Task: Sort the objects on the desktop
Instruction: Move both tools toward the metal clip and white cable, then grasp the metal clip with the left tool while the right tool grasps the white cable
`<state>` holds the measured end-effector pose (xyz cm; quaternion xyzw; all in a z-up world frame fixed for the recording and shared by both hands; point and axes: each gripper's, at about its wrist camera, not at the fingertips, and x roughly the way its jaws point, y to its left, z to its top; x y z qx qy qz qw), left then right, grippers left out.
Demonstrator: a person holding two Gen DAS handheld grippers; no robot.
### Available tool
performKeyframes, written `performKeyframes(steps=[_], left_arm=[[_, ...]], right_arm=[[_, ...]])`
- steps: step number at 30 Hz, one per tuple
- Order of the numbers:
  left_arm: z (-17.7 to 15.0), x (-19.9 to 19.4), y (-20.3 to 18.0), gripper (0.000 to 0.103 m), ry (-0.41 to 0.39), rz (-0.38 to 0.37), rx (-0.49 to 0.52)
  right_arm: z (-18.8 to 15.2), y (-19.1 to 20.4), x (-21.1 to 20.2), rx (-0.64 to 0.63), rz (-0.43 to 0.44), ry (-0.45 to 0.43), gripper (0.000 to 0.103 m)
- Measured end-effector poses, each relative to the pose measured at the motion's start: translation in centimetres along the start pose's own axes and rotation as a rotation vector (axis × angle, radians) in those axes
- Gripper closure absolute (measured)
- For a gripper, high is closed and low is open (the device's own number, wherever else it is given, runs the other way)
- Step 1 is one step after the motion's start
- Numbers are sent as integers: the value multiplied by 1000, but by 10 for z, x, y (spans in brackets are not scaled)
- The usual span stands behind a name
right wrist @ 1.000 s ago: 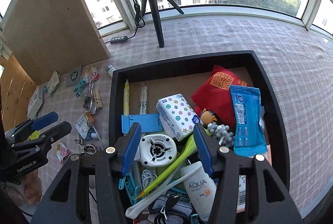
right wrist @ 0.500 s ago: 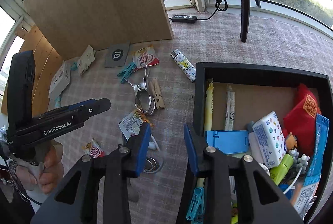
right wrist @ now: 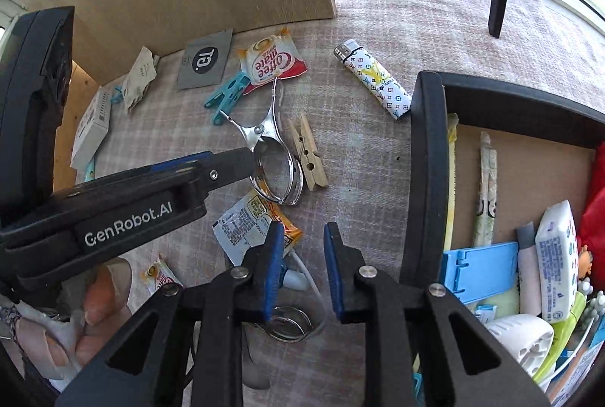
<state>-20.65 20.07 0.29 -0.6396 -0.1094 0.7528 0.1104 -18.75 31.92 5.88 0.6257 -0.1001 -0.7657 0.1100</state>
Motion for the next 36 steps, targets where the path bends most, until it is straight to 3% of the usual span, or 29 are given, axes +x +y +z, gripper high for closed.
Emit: performKeyframes(steps=[15,22,31,36], left_arm=[[0,28,-15,73,38,50,41],[2,36,-26,80,32,92,70],[7,40,-31,89,16,139,90],[9,34,-25,94,2,158,109]], right_arm=[[-24,-6,13,-50,-15,76,83],[-23,-4,17,-66,-28,78,90],[-22,13,25,-169,-104,72,90],[-36,26,37,-269,-159,95,98]])
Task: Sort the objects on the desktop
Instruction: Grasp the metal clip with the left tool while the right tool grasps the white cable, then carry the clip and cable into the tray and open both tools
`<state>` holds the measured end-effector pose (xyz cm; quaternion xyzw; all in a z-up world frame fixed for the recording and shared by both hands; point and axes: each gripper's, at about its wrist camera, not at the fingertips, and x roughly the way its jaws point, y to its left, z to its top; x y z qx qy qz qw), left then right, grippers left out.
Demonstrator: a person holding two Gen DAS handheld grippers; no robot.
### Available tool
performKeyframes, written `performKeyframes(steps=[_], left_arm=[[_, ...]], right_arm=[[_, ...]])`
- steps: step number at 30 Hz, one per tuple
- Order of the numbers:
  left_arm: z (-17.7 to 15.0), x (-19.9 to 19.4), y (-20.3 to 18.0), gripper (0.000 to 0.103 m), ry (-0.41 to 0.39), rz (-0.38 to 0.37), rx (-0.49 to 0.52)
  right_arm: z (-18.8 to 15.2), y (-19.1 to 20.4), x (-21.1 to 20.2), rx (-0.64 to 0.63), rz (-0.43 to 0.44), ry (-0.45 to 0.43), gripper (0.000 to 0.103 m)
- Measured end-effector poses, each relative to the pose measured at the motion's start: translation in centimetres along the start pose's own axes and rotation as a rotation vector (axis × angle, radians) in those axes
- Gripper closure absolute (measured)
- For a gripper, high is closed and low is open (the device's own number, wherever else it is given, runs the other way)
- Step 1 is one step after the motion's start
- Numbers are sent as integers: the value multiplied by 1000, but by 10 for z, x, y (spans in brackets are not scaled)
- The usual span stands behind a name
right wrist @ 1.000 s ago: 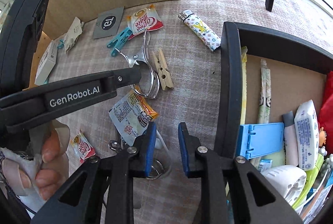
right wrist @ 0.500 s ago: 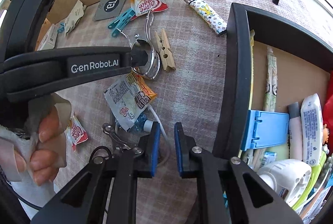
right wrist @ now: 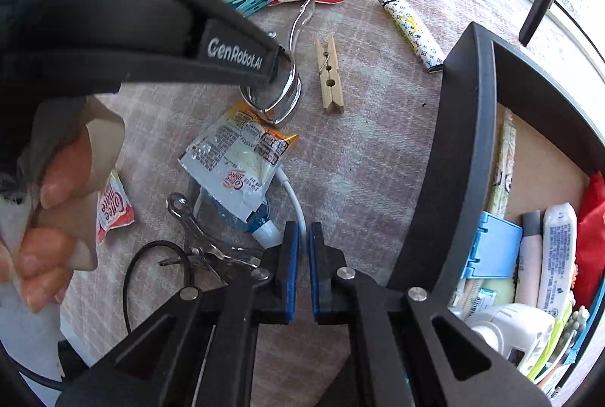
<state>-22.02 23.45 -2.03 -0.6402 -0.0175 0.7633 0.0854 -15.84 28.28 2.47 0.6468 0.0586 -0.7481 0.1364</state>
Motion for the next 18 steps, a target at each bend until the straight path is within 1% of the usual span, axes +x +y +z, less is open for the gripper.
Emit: performKeyframes(steps=[1,2,3,8,13,15,16,17,18], left_arm=[[0,0,1,97,-3,3,0],[0,0,2,98,-6,4,-2],[0,0,4,99,-7,2,-2],[-3,-5,31,100,-6,-31,-45],[-7,-24,48,100,-39,-57,-69],[-9,-32,54,100,-53,-67,-73],[-11,-36,55,100,-59,-72,-73],[-14,-42,55,100,-65,-76,-72],[-16,-46,56,100,-71,-77,-70]], right_arm=[[-2,4,-1,-23,-24,-19,99],[-3,6,-1,-31,-38,-21,99],[-3,5,-1,-22,-32,-26,99],[-3,-12,-17,67,41,-75,99],[-8,-23,-45,112,109,-127,99],[-9,-27,-53,134,156,-138,99],[-12,-28,-57,141,181,-143,99],[-19,-21,-61,146,195,-149,99],[-18,-18,-65,148,200,-157,99]])
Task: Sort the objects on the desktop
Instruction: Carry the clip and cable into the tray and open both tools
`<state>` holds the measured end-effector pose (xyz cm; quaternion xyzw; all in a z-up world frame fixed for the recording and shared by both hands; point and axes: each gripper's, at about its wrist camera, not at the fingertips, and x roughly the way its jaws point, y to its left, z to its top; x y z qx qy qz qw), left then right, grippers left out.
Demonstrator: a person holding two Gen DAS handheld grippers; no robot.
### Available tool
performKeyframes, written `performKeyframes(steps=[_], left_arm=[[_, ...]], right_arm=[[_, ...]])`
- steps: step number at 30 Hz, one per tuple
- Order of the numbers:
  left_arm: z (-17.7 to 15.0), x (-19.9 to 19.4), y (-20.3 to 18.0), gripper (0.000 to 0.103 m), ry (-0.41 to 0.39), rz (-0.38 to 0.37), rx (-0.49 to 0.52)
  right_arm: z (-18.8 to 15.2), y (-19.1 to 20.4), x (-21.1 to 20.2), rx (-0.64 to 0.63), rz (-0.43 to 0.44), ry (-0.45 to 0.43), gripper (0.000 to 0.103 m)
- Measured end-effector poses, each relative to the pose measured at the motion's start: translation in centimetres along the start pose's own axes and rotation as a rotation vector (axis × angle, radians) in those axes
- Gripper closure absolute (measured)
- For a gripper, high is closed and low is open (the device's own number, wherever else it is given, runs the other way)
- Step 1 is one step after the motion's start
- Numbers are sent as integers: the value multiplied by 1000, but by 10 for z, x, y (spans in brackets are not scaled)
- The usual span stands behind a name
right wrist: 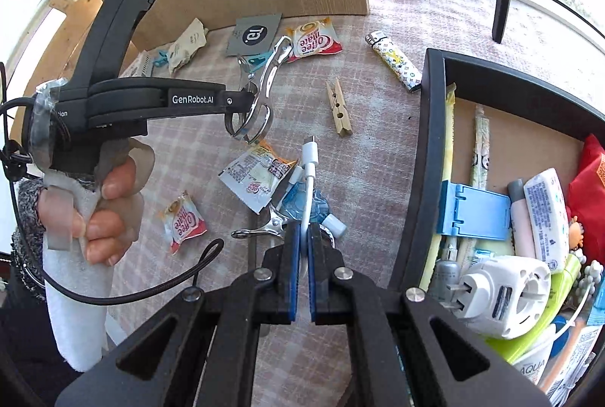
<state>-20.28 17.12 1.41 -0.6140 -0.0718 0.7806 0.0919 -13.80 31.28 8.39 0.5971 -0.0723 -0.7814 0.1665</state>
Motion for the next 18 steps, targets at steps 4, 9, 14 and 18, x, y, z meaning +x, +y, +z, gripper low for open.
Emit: performKeyframes(steps=[4,9,14,18], left_arm=[[-11,-18,2,100,-22,-8,-4],[-18,-41,3,100,-54,-10,-11],[-18,-58,1,100,-87,-24,-6],[-21,-74,-6,100,-109,-42,8]], right_arm=[[6,22,-10,1,33,-34,99],[-1,23,-52,-18,36,-87,99],[-7,17,-87,-5,44,-137,99],[-7,14,-106,0,28,-188,99]])
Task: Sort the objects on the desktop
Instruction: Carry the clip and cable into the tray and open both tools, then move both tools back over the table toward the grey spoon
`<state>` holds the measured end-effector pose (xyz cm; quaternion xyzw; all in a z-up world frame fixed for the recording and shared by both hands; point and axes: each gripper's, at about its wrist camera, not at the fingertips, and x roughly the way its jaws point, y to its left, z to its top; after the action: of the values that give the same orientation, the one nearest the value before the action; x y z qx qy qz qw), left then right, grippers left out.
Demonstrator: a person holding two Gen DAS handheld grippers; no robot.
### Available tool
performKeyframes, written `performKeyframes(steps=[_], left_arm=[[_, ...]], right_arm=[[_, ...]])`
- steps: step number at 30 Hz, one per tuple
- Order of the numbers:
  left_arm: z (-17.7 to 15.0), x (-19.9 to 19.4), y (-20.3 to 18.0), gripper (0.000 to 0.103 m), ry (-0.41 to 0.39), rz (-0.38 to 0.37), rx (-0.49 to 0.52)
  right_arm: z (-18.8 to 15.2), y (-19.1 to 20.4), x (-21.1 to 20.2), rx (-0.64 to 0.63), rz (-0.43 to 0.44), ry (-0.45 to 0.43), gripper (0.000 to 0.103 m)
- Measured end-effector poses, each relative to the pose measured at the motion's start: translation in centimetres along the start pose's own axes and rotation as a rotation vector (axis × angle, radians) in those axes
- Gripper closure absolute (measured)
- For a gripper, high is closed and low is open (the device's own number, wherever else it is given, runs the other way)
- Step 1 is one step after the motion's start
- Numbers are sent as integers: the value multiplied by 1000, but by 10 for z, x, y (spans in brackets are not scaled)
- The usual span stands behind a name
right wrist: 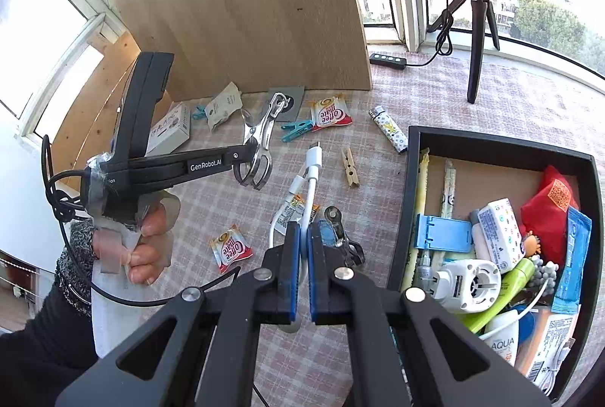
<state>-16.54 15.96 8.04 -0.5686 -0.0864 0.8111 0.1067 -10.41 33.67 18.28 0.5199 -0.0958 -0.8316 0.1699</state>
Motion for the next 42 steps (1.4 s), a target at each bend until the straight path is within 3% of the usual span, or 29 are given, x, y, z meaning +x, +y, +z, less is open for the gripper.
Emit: performKeyframes(steps=[8,23,24,26,27,28,30,42], left_arm=[[-12,-17,-46,100,-16,-55,76],[-39,-9,-187,99,23,-176,305],[-40,-8,-194,98,19,-184,314],[-40,-6,-205,70,25,-195,328],[-40,-6,-208,46,20,-203,338],[-41,-8,-210,46,-3,-199,351],[-43,-11,-212,47,-36,-157,376],[-38,-10,-161,48,-28,-103,312]], right_arm=[[-1,-34,-35,71,-67,-71,99],[-36,-140,-102,291,-290,-155,99],[-39,-146,-105,302,-301,-159,98],[-44,-155,-109,318,-320,-166,96],[-46,-160,-110,339,-333,-162,82],[-48,-165,-111,363,-345,-161,61],[-52,-169,-115,385,-356,-183,50],[-44,-147,-93,318,-349,-150,50]])
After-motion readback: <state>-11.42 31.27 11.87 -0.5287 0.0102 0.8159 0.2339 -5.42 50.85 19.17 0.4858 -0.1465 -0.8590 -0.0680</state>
